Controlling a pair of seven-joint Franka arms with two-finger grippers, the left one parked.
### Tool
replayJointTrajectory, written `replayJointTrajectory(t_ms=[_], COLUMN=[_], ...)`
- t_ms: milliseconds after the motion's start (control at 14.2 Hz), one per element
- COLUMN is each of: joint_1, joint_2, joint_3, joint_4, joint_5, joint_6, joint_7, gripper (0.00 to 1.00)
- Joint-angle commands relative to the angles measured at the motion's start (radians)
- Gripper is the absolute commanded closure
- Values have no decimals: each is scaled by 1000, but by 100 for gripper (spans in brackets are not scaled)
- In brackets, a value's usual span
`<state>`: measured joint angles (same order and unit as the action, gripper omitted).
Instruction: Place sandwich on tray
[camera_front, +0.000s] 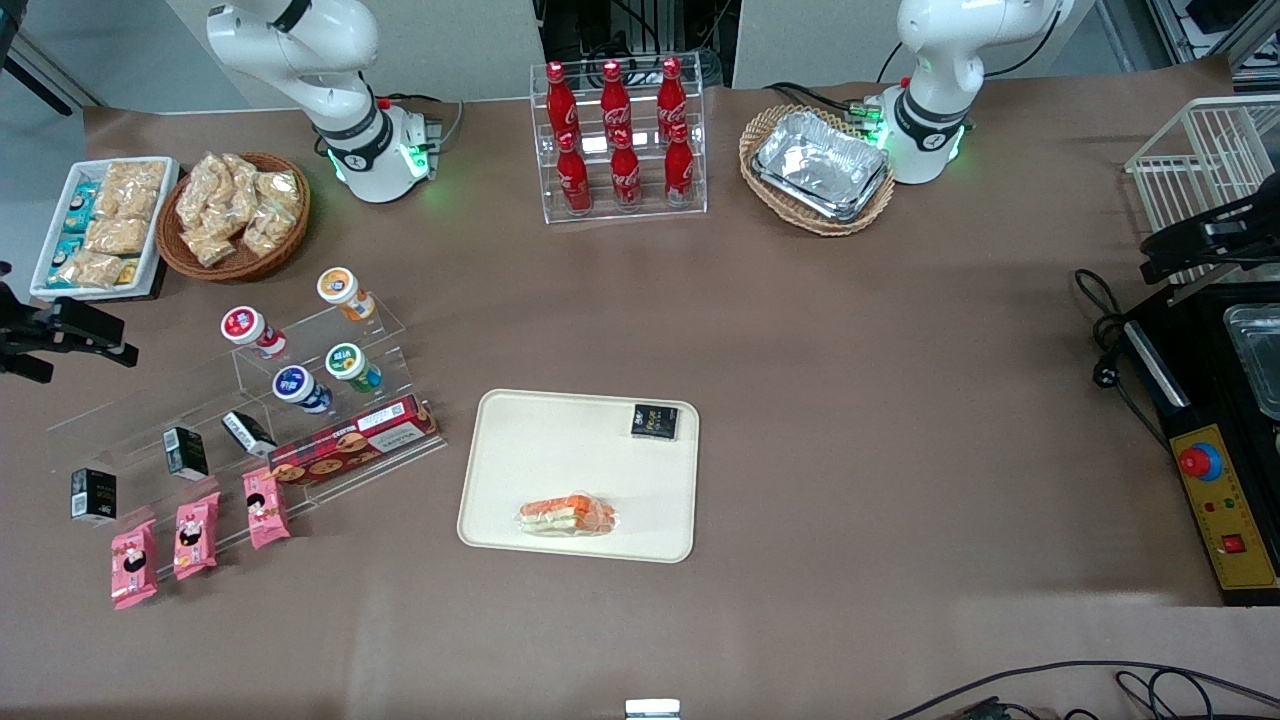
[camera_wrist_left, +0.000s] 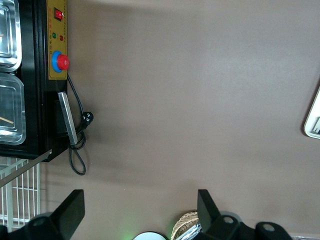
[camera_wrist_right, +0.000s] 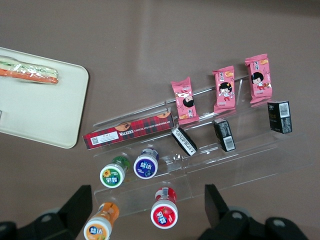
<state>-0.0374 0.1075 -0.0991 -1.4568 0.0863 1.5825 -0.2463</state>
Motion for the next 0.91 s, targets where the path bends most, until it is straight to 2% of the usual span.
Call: replayJointTrajectory(t_ms=[0,281,492,704,844], joint_1=[-19,-21,-9,-27,-24], joint_2=[-23,-72,-72,-74,-75], joint_3=[16,16,22,85,117], joint_4=[-33,-155,-151,-142,-139], joint_5=[-10,-14,-17,-19,-45], joint_6=[10,108,103,94,74], joint_7=[7,6,16,59,143], gripper=[0,0,0,0,0])
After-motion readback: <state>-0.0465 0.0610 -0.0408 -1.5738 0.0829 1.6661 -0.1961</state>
